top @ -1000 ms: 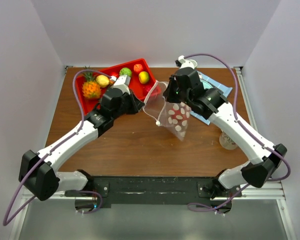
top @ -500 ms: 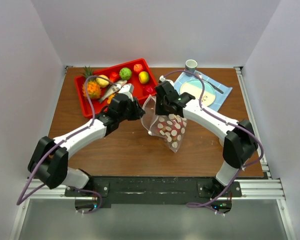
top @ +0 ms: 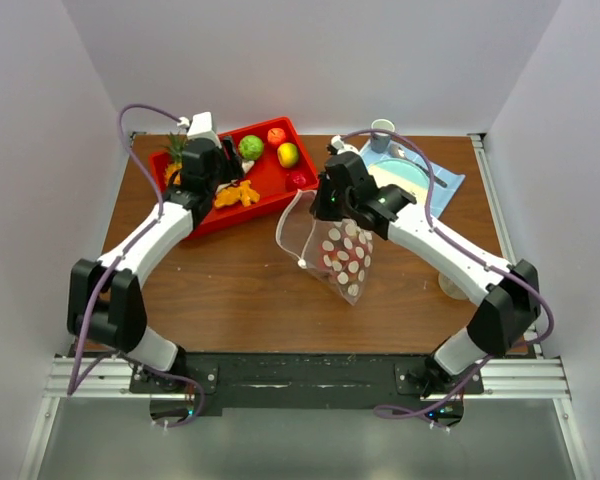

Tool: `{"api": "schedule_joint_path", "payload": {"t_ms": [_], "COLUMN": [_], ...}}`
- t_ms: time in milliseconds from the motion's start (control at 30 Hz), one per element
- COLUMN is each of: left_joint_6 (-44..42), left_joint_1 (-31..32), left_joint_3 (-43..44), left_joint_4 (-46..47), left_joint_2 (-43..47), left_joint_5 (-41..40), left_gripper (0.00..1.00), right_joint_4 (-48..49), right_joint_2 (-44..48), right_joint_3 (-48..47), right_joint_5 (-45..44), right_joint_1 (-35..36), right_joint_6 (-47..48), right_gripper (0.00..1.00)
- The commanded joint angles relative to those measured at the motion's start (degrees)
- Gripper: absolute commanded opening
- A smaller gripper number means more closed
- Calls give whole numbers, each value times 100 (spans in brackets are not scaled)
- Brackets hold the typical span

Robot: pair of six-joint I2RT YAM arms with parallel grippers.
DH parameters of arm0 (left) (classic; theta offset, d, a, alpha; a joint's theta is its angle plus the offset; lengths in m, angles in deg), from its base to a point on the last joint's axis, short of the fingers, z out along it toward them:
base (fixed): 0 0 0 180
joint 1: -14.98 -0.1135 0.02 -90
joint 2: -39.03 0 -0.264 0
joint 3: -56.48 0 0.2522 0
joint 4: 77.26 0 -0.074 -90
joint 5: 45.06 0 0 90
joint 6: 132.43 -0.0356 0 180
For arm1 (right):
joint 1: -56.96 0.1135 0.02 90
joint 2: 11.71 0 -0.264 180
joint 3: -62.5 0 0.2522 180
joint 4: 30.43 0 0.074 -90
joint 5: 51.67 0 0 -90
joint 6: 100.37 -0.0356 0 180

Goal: Place the food in the zip-top bag and seal the zipper
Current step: Pick up the fake fruit from the bin.

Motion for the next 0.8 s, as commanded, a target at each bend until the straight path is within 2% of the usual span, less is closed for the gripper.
{"api": "schedule_joint_path", "payload": {"t_ms": [0, 133, 233, 567, 767], "left_joint_6": [-628, -488, -321, -127, -144], "left_joint_1": [-76, -23, 178, 847, 1031], "left_joint_3": [690, 1069, 1191, 2097, 2440], "left_joint_4": [455, 752, 1095, 1473, 1457], "left_joint_2": [-785, -1314, -1648, -3176, -3670], "left_joint_5": [-28, 761, 921, 790, 597], "left_gripper": [70, 75, 77, 80, 86], "right_joint_4": [-222, -469, -724, -1672, -1753], "right_joint_2": [625, 1082, 1355, 2217, 2296], "right_joint_3": [-16, 133, 134, -156, -140], "right_joint_5": [-385, -807, -1044, -2011, -2126], "right_joint_1": [3, -15, -24, -50, -50], "right_joint_6": [350, 536, 624, 878, 949], "right_gripper": [0, 0, 0, 0, 0]}}
